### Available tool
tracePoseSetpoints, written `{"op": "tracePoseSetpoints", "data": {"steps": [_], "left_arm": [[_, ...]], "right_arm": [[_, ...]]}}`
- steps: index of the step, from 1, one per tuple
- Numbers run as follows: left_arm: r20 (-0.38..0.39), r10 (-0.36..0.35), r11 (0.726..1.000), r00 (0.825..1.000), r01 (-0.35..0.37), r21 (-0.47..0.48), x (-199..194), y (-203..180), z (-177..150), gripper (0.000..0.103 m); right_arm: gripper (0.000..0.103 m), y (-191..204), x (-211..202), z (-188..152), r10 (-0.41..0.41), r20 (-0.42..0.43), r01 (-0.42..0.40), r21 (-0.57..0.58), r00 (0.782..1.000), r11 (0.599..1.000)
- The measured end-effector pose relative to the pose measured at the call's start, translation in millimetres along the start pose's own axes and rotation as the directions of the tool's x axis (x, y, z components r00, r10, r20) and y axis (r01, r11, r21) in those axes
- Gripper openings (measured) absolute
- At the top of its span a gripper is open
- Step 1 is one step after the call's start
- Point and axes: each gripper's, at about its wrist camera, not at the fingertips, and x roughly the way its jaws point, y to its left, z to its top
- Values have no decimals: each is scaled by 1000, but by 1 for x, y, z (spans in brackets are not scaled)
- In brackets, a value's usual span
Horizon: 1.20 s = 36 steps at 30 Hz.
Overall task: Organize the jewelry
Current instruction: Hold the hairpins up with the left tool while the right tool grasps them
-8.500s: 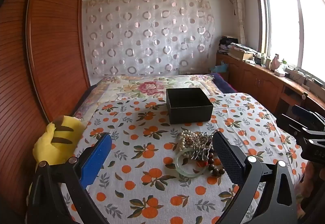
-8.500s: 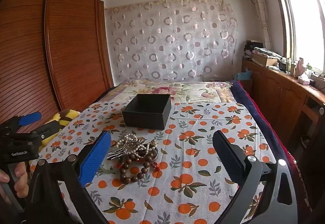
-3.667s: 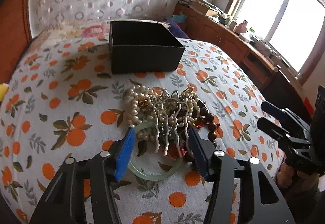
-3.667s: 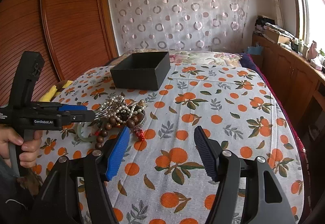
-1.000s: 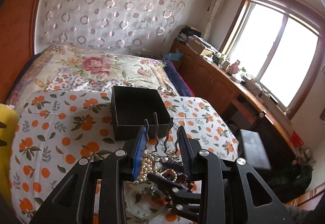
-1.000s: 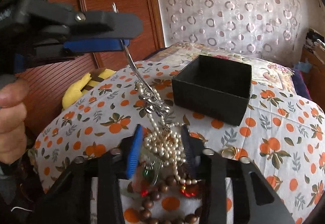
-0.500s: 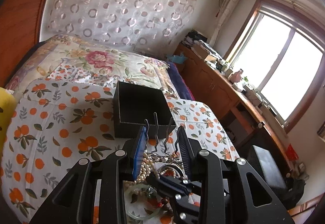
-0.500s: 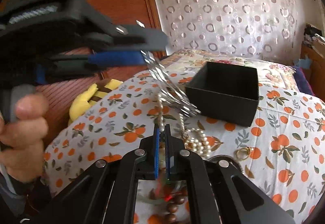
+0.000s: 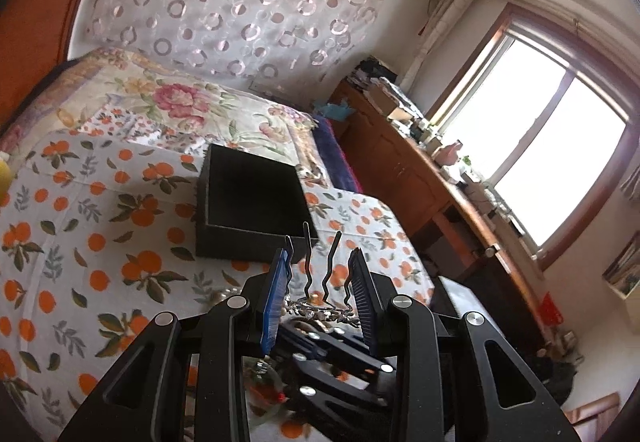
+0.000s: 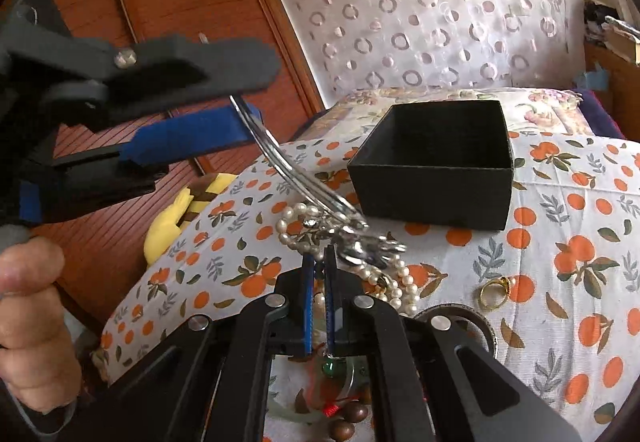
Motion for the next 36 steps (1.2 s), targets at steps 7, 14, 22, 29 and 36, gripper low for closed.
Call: {"op": "tracePoseSetpoints", "data": {"steps": [7,14,22,29,36], "left_arm": [[21,23,1000,1000,-23,-3,-4,3,0,30],[22,25,1000,999,-24,-7,-5,6,0,30],[34,42,999,999,-42,19,-10,-3,1,30],[36,6,1000,999,-6,-10,-14,-4,3,30],[30,-1,999,1000,2,-41,-13,0,2,30]], "right_arm": [[7,3,-21,0,53,62,-54,24,997,998],[6,6,-27,-1,30,73,-30,1,997,1000],[53,8,-31,-6,-82,94,83,-8,992,996],[5,11,-15,0,-71,67,72,-11,995,997],[5,28,-27,4,-37,126,42,-44,991,998]]}}
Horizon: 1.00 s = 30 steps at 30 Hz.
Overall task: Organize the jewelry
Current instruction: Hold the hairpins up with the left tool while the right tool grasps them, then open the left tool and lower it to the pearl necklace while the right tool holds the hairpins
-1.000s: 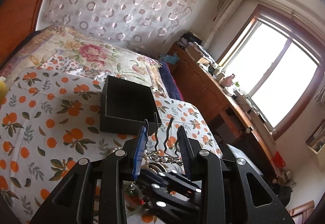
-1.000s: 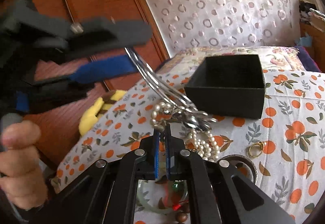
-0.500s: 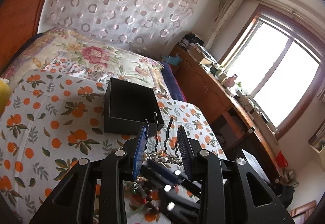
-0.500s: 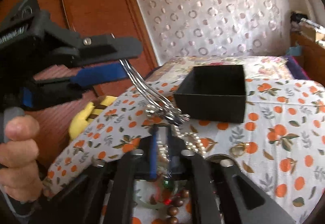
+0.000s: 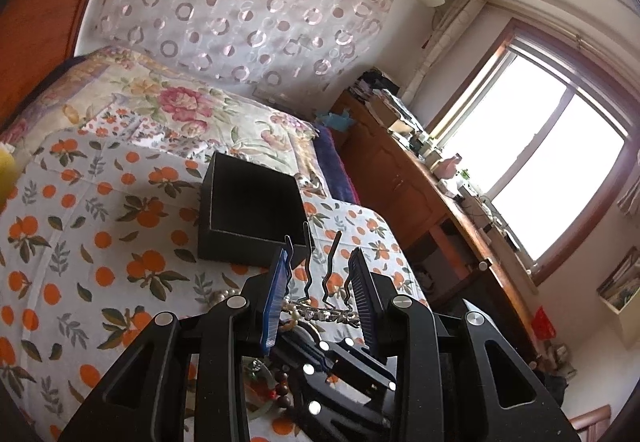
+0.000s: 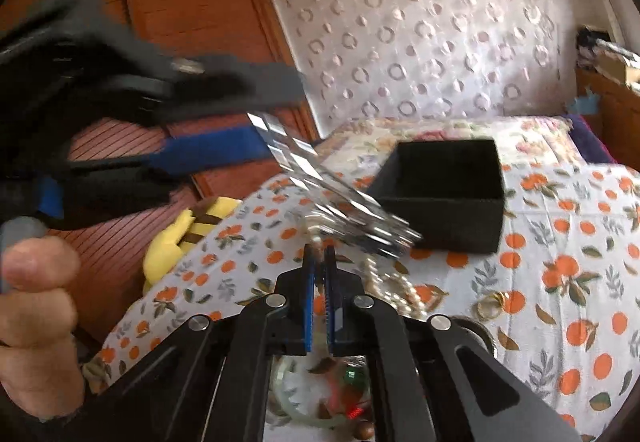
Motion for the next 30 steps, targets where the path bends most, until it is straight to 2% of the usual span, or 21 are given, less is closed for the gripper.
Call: {"op": "tracePoseSetpoints", "data": {"steps": [14,19,21,22,23,28,30], "left_arm": [[-2,-94,990,996,93,-105,-5,11,-1,30],[10,-61,993,998,62,-100,-5,14,-2,29],[11,-41,995,999,42,-93,-5,16,-2,28],[7,-28,996,1000,28,-86,-5,17,-3,21],[-7,2,997,1000,-2,-72,-2,19,-3,21],[-67,83,995,994,-87,-53,14,37,-4,21],[-78,113,992,991,-116,-45,22,43,-7,21]], "right_arm": [[5,-6,24,-3,13,-72,-10,39,997,999],[7,0,12,-2,-21,-62,21,9,998,1000],[27,2,3,-2,-43,-69,43,-4,997,999],[45,0,0,-2,-50,-75,50,-3,996,999],[57,-3,-7,-3,-60,-83,61,5,995,998],[58,-21,-24,-19,-103,-173,102,-11,980,995],[58,-29,-27,-22,-146,-197,142,-36,969,989]]}}
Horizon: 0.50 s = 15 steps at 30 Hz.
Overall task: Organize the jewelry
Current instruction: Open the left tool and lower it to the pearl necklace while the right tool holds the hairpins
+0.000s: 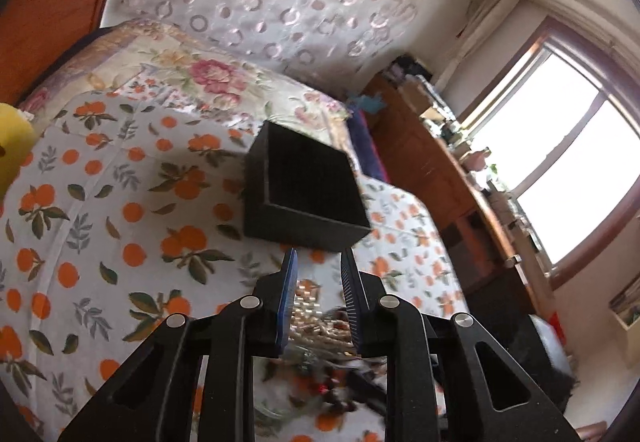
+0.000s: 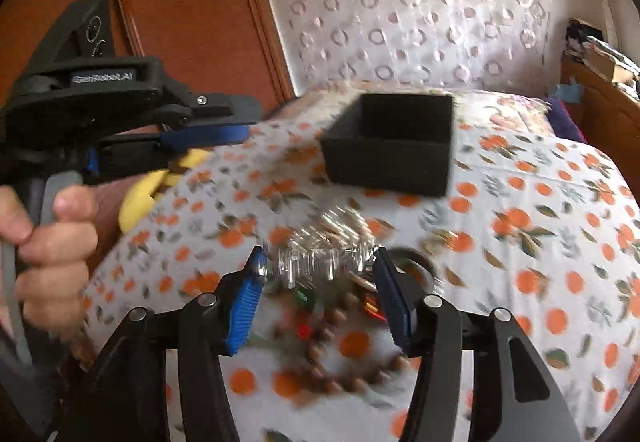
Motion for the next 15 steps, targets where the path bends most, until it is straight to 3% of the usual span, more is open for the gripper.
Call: {"op": "tracePoseSetpoints", "data": {"steps": [2,4,6,7,8,11,15], "left_arm": [[-9,27,1000,1000,-27,13,5,4,-4,21],[-25,12,1000,1000,-11,22,5,8,-10,21],[-36,11,999,999,-10,42,6,10,-15,21],[-38,22,998,999,-20,66,5,9,-20,21],[-39,30,997,999,-27,78,5,9,-22,21],[-38,50,994,998,-46,96,1,12,-31,21],[-47,72,990,996,-65,127,-5,16,-44,22]], "right_arm": [[58,-8,-4,1,-3,1,3,-13,1000,1000],[51,-9,-6,3,4,-1,-4,-41,1000,999],[28,-9,-10,7,30,1,-30,-69,1000,997],[8,-9,-10,8,41,0,-41,-78,999,996],[1,-5,-10,11,28,0,-28,-101,1000,994],[2,-7,-14,22,34,16,-31,-123,999,992],[5,-8,-19,15,27,-24,-32,-190,999,981]]}}
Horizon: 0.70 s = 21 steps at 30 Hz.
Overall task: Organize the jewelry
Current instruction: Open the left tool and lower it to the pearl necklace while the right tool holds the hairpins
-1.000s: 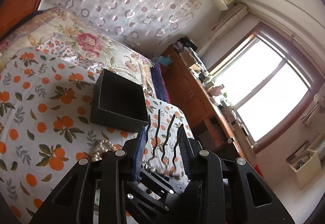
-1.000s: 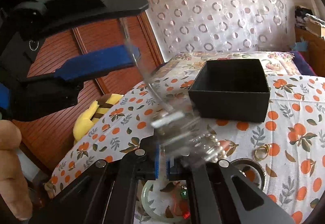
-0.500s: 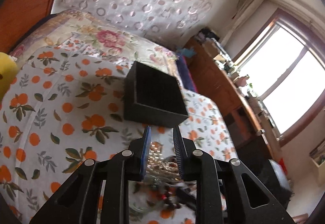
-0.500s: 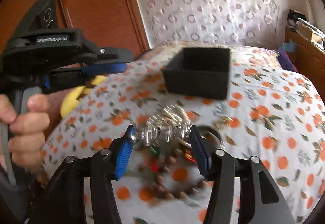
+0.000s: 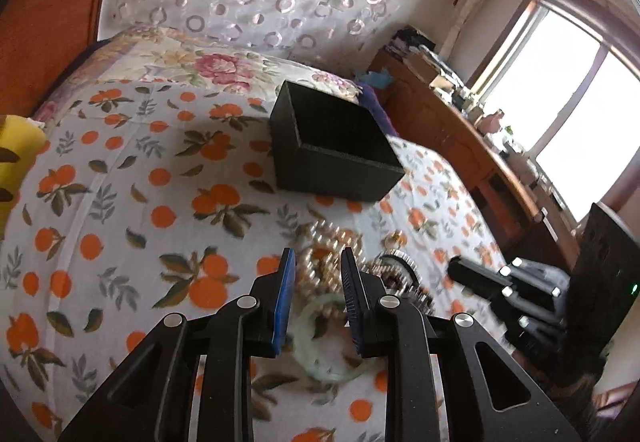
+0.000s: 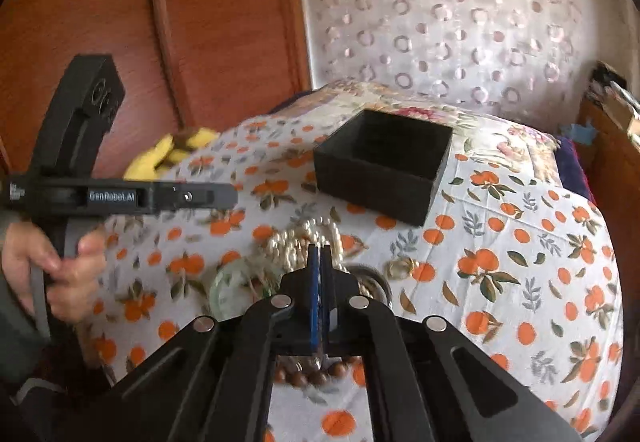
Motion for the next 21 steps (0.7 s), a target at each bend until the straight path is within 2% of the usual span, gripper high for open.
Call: {"op": "tracePoseSetpoints", "data": {"steps": [2,3,8,13,16,18,19,20,21], "left_arm": [[1,16,1000,1000,-16,21,-2,0,-8,25],[4,23,999,1000,-23,31,-4,0,-12,25],[21,68,994,997,-69,84,-3,-8,-23,26],[32,74,992,997,-76,100,-4,-10,-27,26],[28,64,994,998,-67,90,-3,-10,-28,27],[28,62,994,998,-64,89,-3,-12,-29,27],[28,59,994,998,-61,89,-2,-12,-29,27],[27,56,994,998,-58,91,-2,-14,-30,27],[27,56,994,998,-59,92,-1,-14,-29,27]], "right_arm": [[27,-6,-1,-11,-21,-42,21,9,999,1000],[30,-9,-2,-15,-20,-45,21,17,999,1000],[31,-10,12,-29,23,-100,-17,64,995,998],[31,-13,27,-34,50,-149,-29,142,988,989],[37,-11,34,-34,51,-159,-26,153,986,988],[37,-11,36,-31,41,-158,-16,156,987,988],[32,-10,37,-31,45,-156,-20,158,987,987],[18,-10,35,-30,52,-146,-29,155,988,988],[14,-10,33,-29,45,-141,-23,154,989,988]]}}
